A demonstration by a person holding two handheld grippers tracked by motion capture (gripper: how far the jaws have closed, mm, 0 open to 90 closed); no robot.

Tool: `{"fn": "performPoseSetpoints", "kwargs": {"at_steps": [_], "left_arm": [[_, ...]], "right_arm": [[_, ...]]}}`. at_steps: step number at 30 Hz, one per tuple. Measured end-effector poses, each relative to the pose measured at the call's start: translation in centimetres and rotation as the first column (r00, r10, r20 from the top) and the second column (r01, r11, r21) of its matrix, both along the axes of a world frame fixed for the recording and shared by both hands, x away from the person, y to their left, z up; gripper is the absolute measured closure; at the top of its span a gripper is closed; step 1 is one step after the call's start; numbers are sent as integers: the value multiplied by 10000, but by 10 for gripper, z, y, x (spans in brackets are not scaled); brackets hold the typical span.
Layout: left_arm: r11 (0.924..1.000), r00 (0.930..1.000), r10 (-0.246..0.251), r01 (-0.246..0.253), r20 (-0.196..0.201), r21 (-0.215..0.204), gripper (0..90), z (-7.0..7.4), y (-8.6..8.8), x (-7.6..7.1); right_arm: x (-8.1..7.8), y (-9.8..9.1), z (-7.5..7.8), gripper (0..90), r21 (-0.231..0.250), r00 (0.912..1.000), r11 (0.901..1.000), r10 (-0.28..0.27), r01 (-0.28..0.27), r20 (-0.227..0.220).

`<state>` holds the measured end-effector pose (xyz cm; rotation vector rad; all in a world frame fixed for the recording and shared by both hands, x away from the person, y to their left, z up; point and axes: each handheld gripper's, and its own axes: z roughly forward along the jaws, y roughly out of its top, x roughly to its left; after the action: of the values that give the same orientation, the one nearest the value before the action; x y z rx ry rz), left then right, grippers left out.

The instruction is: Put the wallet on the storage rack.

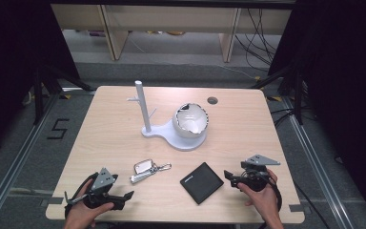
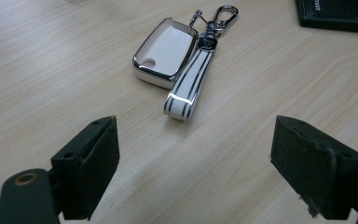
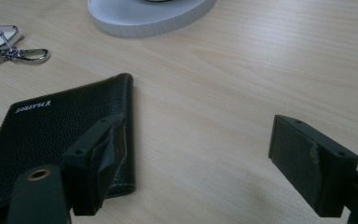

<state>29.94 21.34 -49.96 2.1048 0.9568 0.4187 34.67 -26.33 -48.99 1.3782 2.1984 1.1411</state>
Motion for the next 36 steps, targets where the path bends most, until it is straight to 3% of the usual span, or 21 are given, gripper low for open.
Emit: {"fn": "performPoseSetpoints", "kwargs": {"at_steps": [1,5,9,15,16,17,18,22,26,27,28,30,31,32,33,35,36], "left_arm": [[10000,10000,0,0,0,0,151,0,0,0],[9995,9995,-294,292,-120,-119,151,0,-9,-2],[9983,9986,-528,530,97,-243,151,1,-17,-5],[9927,9932,-1160,1162,84,-321,156,-1,-35,-10],[9903,9922,-1242,1245,87,-612,197,-2,-42,-11],[9903,9922,-1242,1245,87,-612,246,-2,-42,-11],[9856,9888,-1489,1495,141,-783,316,-2,-47,-11],[9833,9856,-1673,1685,229,-693,505,1,-55,-11],[9733,9763,-2131,2156,387,-792,666,-2,-77,-9],[9733,9763,-2131,2156,387,-792,685,-2,-77,-9],[9673,9667,-2516,2527,463,-213,724,-1,-82,-6],[9659,9666,-2531,2549,407,-463,743,-3,-90,-5],[9590,9588,-2811,2822,403,-245,764,-3,-92,-3],[9600,9602,-2752,2771,482,-392,789,-5,-98,-2],[9538,9541,-2970,2983,380,-355,808,-5,-102,0],[9512,9514,-3054,3067,400,-339,851,-6,-110,1],[9452,9456,-3226,3242,418,-387,862,-7,-119,3]], "right_arm": [[0,0,0,201,-142,9999,9999,-10,11,108],[1,2,-1,210,102,9998,9997,218,-219,46],[1,2,-1,211,272,9989,9985,477,-477,-1],[2,4,1,211,339,9978,9973,652,-648,-137],[2,7,1,211,579,9979,9967,590,-574,-254],[2,7,1,211,579,9979,9967,590,-574,-254],[4,5,2,211,462,9968,9961,766,-754,-235],[6,6,5,219,505,9962,9954,825,-810,-268],[7,13,9,245,1000,9935,9910,957,-893,-619],[7,13,9,245,1000,9935,9910,957,-893,-619],[8,15,10,253,911,9902,9900,1147,-1074,-791],[8,16,10,258,889,9908,9905,1117,-1048,-763],[10,16,9,260,807,9867,9881,1381,-1313,-853],[9,19,10,263,909,9842,9893,1252,-1143,-1255],[12,18,9,270,811,9831,9861,1527,-1448,-1009],[14,21,8,273,876,9786,9839,1655,-1555,-1223],[17,23,7,284,877,9749,9830,1724,-1611,-1410]]}}
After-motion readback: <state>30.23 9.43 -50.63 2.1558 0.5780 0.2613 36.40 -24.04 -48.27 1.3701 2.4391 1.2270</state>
